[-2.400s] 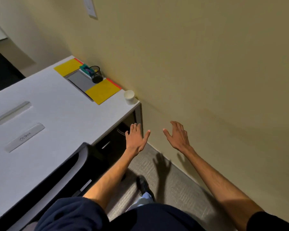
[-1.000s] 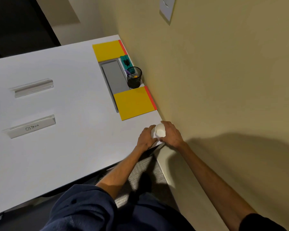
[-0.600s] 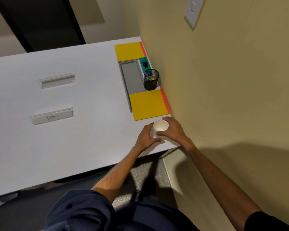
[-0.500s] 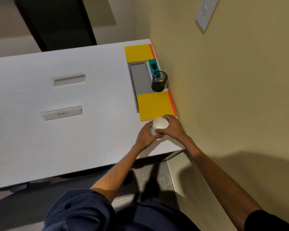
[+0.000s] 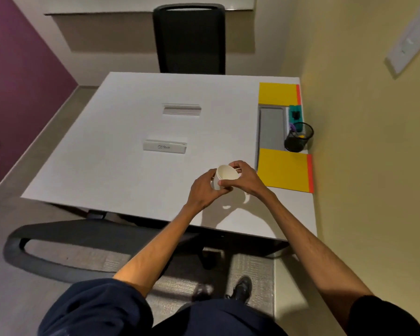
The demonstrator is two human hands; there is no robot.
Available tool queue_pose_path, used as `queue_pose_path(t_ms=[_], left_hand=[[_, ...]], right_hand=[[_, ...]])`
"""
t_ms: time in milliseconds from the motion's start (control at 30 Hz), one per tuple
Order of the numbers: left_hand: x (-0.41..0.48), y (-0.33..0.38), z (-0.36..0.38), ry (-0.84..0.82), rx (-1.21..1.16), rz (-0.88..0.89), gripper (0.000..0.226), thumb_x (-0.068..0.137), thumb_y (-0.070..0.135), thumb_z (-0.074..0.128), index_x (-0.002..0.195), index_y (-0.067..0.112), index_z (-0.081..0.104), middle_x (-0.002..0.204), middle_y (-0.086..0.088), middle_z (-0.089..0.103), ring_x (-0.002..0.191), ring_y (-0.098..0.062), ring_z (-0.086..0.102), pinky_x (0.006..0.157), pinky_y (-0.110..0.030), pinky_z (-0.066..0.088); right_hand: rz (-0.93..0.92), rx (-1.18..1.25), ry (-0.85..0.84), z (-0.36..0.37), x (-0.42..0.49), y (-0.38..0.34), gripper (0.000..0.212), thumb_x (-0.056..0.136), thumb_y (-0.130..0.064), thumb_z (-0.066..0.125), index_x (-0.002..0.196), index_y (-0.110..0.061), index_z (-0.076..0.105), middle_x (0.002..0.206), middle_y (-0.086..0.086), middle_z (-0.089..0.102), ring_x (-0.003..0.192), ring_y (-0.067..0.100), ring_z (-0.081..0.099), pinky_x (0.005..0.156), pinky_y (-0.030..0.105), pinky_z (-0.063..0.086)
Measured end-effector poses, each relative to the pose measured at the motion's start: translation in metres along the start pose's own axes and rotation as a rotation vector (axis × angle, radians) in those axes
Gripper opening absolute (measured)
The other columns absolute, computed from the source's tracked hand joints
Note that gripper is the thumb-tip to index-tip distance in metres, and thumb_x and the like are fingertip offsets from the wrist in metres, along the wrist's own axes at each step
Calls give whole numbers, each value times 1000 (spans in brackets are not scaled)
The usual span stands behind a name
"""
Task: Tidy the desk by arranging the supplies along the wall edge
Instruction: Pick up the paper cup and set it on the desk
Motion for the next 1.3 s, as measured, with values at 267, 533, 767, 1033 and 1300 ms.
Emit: queue_pose_path(t_ms=[267, 533, 767, 1033, 1300], left_hand=[[-20, -45, -80, 138, 121, -65, 75, 70, 65, 74, 131, 25, 55, 120, 3, 69, 103, -19, 66, 80, -31, 54], [-41, -105, -171, 216, 143, -66, 71, 67, 66, 74, 124, 27, 57, 115, 5, 70, 96, -19, 67, 72, -27, 48], [-66, -176, -248, 194, 96, -50, 67, 67, 59, 78, 122, 26, 58, 113, 4, 71, 97, -20, 67, 72, -29, 49], [-93, -240, -343, 321, 136, -108, 65, 69, 57, 76, 121, 22, 59, 111, 1, 72, 100, -26, 67, 78, -35, 51], [-111, -307, -405, 422, 73, -254, 70, 69, 58, 77, 125, 21, 60, 114, -4, 72, 106, -31, 67, 84, -38, 52]], right_hand=[[-57, 66, -161, 69, 20, -61, 71, 64, -41, 89, 123, -21, 56, 122, -6, 59, 113, 14, 55, 87, 25, 44], [-124, 84, -127, 147, 24, -129, 64, 70, -40, 85, 125, -22, 57, 123, -5, 61, 116, 14, 56, 94, 28, 48], [-177, 55, -26, 246, 16, -182, 63, 72, -38, 84, 126, -20, 58, 126, -3, 62, 114, 16, 56, 98, 31, 48], [-265, 167, 100, 354, 16, -253, 63, 77, -41, 80, 131, -20, 55, 128, -5, 60, 110, 13, 57, 81, 15, 44], [-343, 156, 153, 422, 51, -299, 60, 80, -43, 75, 131, -20, 54, 131, -2, 58, 110, 15, 56, 90, 28, 49]])
Point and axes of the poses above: each hand's wrist, its own x-axis towards the middle knuckle, its own z-axis out of the palm, y = z × x, the point moved 2 cm from there along x, towards the middle knuckle
